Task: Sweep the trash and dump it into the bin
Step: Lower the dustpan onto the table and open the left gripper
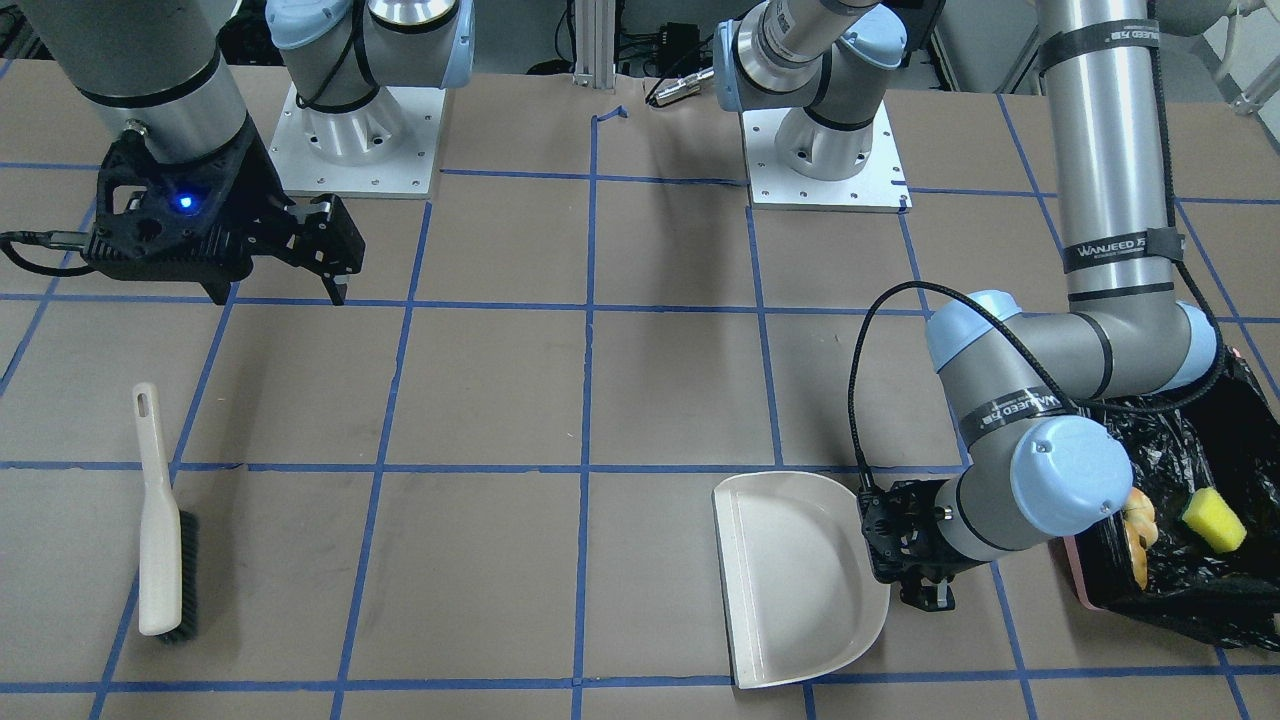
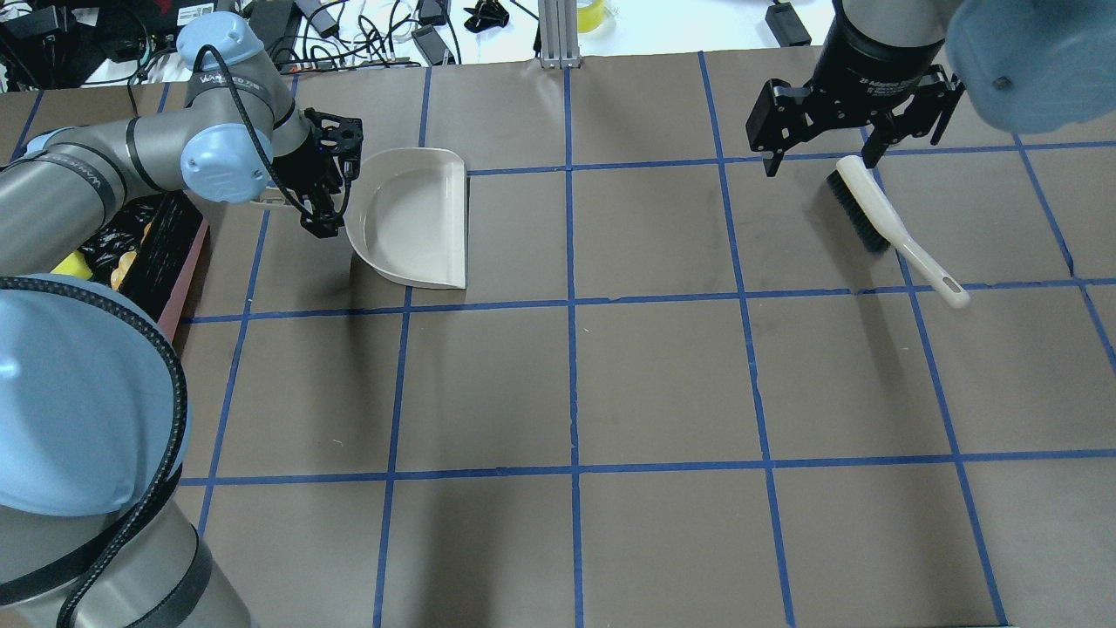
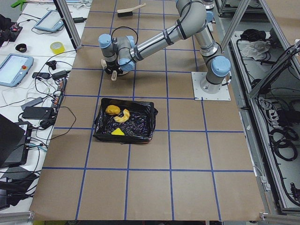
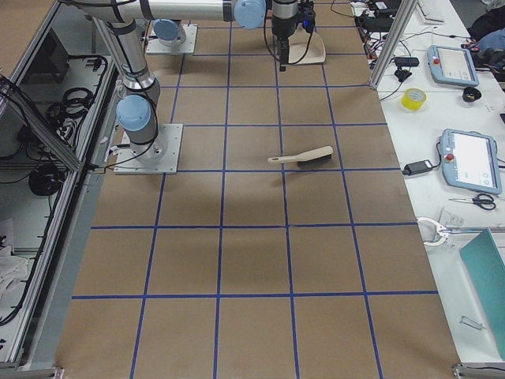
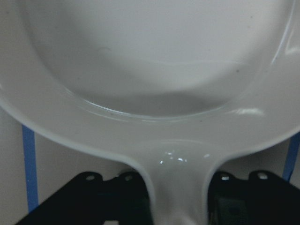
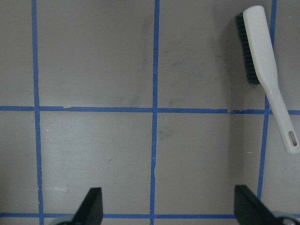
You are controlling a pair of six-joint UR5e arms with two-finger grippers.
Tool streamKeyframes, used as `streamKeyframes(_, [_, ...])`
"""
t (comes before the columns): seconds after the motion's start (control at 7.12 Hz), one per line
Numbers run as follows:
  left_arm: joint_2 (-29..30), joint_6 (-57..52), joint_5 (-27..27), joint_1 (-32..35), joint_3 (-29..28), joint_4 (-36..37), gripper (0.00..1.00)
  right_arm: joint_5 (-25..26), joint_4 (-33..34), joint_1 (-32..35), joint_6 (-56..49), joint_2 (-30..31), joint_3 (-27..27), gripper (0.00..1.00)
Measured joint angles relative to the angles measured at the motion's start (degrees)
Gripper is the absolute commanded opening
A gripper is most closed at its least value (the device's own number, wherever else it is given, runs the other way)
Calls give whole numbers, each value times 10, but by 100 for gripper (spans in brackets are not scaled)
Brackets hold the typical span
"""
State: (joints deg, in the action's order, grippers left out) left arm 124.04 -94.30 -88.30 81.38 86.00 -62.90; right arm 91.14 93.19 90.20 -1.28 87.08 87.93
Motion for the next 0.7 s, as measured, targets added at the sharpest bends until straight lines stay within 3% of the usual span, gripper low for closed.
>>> streamKeyframes(0.7, [-24, 23, 3, 3, -6, -8, 47, 0, -6, 0, -2, 8, 6, 100])
